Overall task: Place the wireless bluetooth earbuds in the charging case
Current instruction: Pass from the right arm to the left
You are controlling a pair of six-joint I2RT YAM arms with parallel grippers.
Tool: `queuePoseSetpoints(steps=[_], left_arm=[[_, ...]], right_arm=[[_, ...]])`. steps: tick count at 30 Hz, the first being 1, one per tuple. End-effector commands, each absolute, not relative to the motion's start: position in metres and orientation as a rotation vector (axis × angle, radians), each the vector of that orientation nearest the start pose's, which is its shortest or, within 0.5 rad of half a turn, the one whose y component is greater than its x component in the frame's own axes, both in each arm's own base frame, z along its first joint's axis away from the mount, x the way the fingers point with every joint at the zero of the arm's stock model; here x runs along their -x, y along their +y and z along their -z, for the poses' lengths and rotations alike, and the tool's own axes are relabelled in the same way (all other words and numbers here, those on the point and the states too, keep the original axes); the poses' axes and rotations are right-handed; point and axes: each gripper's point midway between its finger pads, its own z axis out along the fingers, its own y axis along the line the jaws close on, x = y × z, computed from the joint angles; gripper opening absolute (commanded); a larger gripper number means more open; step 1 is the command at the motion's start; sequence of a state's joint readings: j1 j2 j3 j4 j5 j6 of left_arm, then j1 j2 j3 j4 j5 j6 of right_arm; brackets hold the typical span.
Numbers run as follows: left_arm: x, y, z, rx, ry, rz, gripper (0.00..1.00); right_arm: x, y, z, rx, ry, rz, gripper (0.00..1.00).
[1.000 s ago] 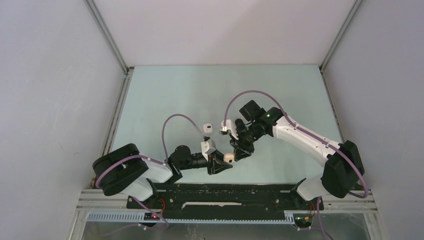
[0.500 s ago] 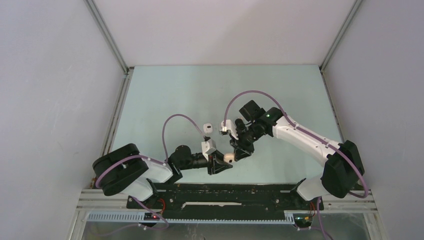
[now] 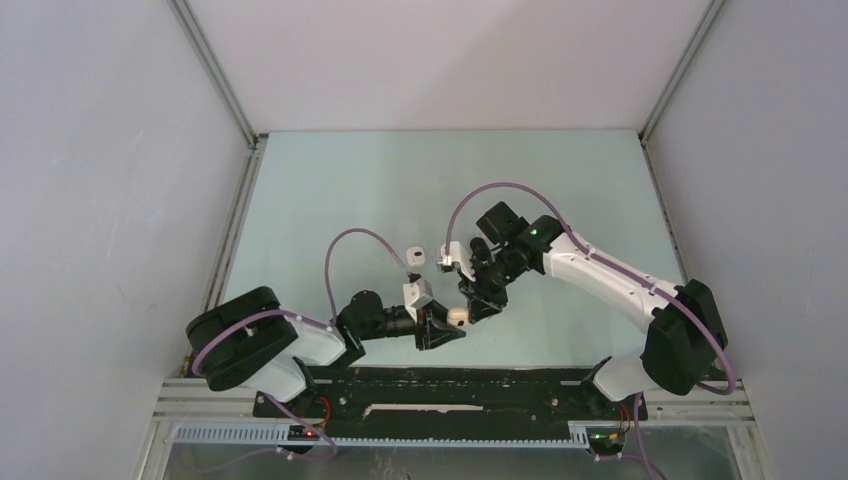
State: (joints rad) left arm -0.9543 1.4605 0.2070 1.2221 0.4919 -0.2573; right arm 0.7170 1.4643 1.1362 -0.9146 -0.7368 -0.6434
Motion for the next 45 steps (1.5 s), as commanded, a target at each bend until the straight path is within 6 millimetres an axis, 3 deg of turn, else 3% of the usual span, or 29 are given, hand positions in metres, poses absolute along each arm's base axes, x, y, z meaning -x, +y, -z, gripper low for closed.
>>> queuePoseSetpoints(steps=[1,15,31,45], left_arm=[[-0.118,-0.347,-0.155,-0.979,1.288,1.375,0.42],[-0.130,-0.338,-0.149,-0.968,1.326,1.298,0.43],[-0.133,-0.338,-0.150,-0.947,1.338,1.331,0.39],[-0.133,-0.342,-0.143,-0.974,1.363,1.332,0.24]], right_arm=[[-0.168,0.271,-0.141,1.805,1.878,-0.962,0.09],[-0.166,0.262,-0.155,1.794,1.829,-0.991,0.02],[-0.166,0.259,-0.144,1.853,1.815,-0.890,0.03],[-0.171,0.259,-0.150,1.820,1.812,-0.869,0.06]])
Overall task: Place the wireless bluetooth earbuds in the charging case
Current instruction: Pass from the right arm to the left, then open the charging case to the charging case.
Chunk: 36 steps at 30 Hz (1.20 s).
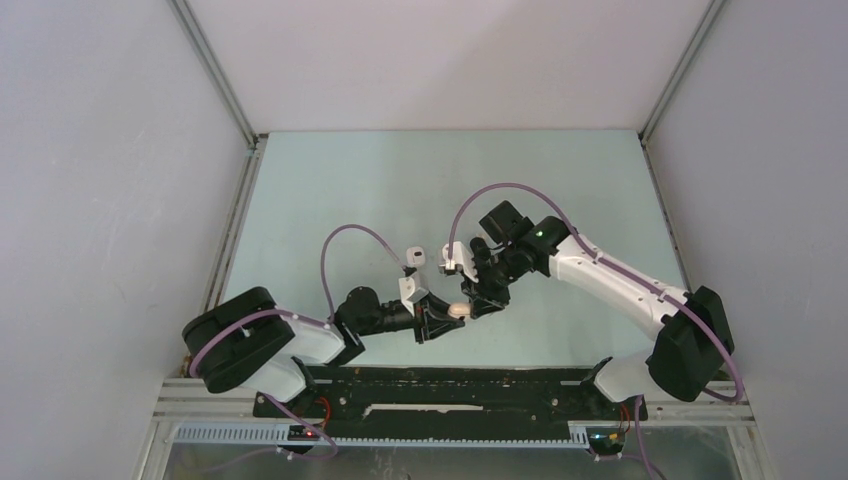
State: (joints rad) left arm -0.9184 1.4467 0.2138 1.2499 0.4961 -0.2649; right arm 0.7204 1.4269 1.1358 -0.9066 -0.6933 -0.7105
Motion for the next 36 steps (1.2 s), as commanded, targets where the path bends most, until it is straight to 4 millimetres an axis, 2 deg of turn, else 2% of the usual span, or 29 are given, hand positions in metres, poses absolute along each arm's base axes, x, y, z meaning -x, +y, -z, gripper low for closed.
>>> queuePoseSetpoints(steps=[1,4,7,10,14,19,24,31,36], left_arm=[[-0.133,-0.342,-0.142,-0.976,1.364,1.333,0.22],[-0.133,-0.344,-0.141,-0.983,1.371,1.338,0.13],[-0.134,-0.344,-0.144,-0.970,1.359,1.339,0.04],[-0.134,-0.341,-0.148,-0.948,1.333,1.336,0.01],[-0.131,-0.338,-0.153,-0.939,1.300,1.345,0.00],[-0.127,-0.338,-0.157,-0.939,1.275,1.371,0.00],[-0.125,-0.339,-0.159,-0.945,1.260,1.385,0.00],[-0.122,-0.340,-0.158,-0.963,1.258,1.387,0.00],[-0.121,-0.342,-0.157,-0.968,1.260,1.389,0.00]], right_arm=[[-0.171,0.260,-0.150,1.818,1.813,-0.874,0.07],[-0.172,0.260,-0.152,1.804,1.816,-0.879,0.11],[-0.173,0.260,-0.154,1.783,1.820,-0.895,0.28],[-0.172,0.259,-0.160,1.740,1.824,-0.960,0.49],[-0.168,0.258,-0.166,1.691,1.830,-1.069,0.57],[-0.163,0.259,-0.160,1.709,1.854,-1.110,0.62],[-0.162,0.262,-0.154,1.701,1.885,-1.131,0.63],[-0.177,0.260,-0.178,1.556,1.898,-1.247,0.62],[-0.182,0.256,-0.187,1.507,1.885,-1.271,0.62]])
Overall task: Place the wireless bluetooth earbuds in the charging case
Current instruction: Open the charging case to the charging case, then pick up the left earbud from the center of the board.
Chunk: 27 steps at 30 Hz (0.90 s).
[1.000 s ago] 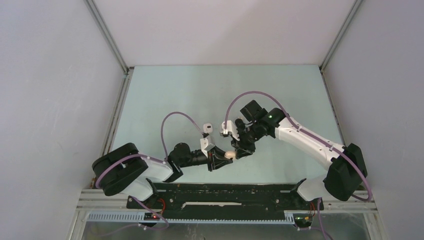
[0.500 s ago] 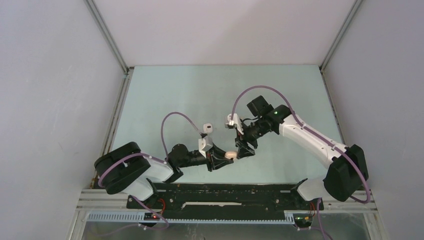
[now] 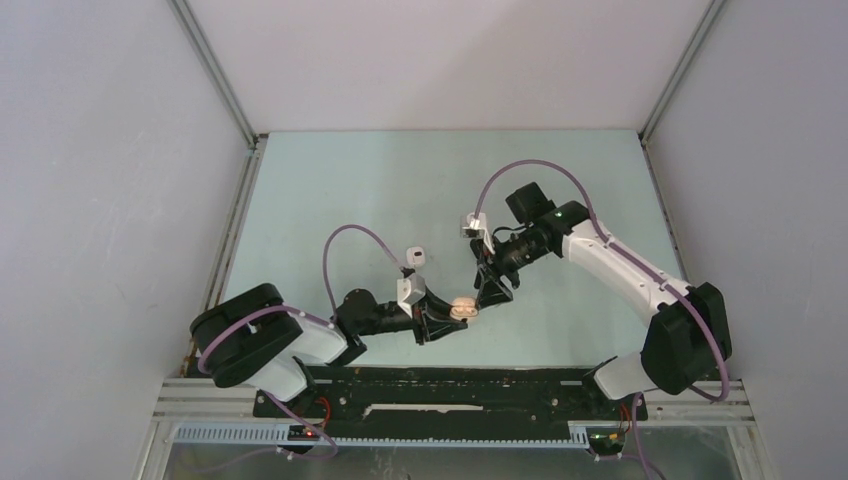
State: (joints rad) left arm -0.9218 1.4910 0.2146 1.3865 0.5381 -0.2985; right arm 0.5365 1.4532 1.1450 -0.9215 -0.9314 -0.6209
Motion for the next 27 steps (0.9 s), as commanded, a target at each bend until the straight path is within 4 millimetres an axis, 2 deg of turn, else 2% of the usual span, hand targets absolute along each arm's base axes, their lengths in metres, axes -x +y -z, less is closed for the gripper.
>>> queuePoseSetpoints(steps=[1,7,13,15,21,24,27], left_arm=[[-0.121,-0.342,-0.157,-0.968,1.264,1.388,0.00],[-0.123,-0.342,-0.156,-0.963,1.271,1.380,0.00],[-0.127,-0.340,-0.157,-0.939,1.279,1.364,0.00],[-0.132,-0.336,-0.162,-0.907,1.269,1.348,0.00],[-0.144,-0.318,-0.173,-0.813,1.242,1.275,0.00],[-0.150,-0.310,-0.176,-0.776,1.240,1.229,0.00],[-0.156,-0.300,-0.180,-0.739,1.234,1.173,0.00]], right_arm=[[-0.182,0.255,-0.188,1.501,1.880,-1.273,0.62],[-0.188,0.247,-0.200,1.454,1.851,-1.269,0.62],[-0.200,0.225,-0.222,1.352,1.802,-1.250,0.63],[-0.211,0.216,-0.214,1.330,1.838,-1.178,0.61],[-0.271,0.189,-0.167,1.179,2.049,-0.773,0.55],[-0.293,0.181,-0.152,1.114,2.122,-0.675,0.51],[-0.303,0.181,-0.142,1.126,2.157,-0.666,0.45]])
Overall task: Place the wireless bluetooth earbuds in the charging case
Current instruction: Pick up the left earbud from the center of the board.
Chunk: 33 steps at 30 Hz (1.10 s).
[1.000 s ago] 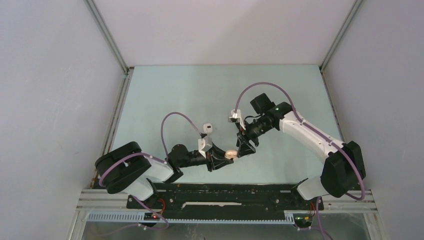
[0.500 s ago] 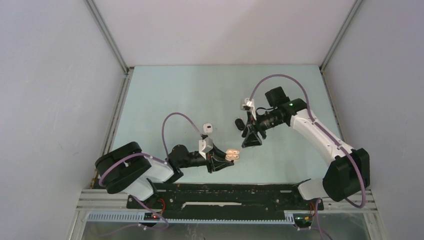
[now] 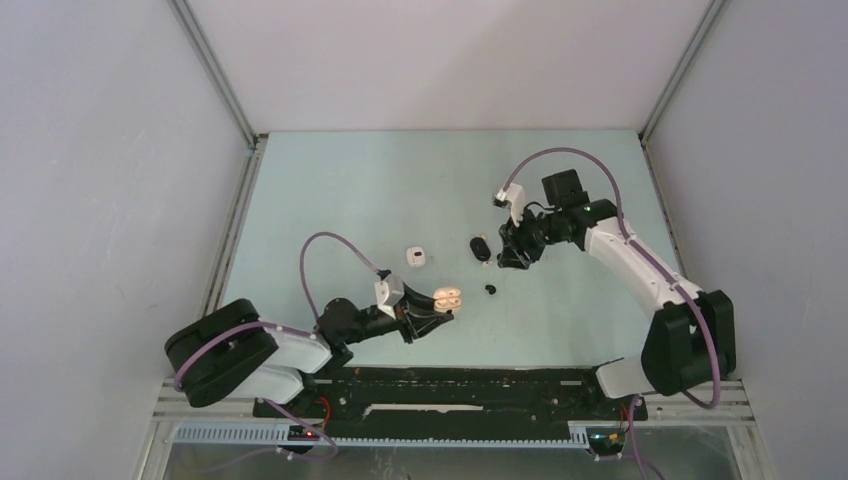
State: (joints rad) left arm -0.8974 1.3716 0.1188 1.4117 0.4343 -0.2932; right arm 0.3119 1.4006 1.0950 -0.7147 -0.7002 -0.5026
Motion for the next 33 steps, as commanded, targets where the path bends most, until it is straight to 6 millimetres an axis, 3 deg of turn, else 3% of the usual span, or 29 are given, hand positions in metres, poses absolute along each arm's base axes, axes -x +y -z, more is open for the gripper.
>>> queuePoseSetpoints(steps=[1,7,14,20,26,33], left_arm=[[-0.157,-0.298,-0.179,-0.732,1.239,1.157,0.00],[-0.161,-0.290,-0.180,-0.709,1.248,1.113,0.00],[-0.163,-0.281,-0.185,-0.672,1.230,1.081,0.00],[-0.161,-0.278,-0.187,-0.669,1.219,1.081,0.00],[-0.159,-0.279,-0.188,-0.676,1.215,1.089,0.00],[-0.160,-0.280,-0.187,-0.679,1.220,1.088,0.00]], right_arm=[[-0.305,0.183,-0.138,1.145,2.164,-0.665,0.43],[-0.328,0.195,-0.114,1.368,2.116,-0.434,0.38],[-0.322,0.215,-0.076,1.700,2.064,-0.218,0.34],[-0.322,0.213,-0.060,1.731,2.099,-0.178,0.34],[-0.330,0.215,-0.054,1.689,2.118,-0.179,0.47],[-0.328,0.216,-0.041,1.711,2.151,-0.193,0.45]])
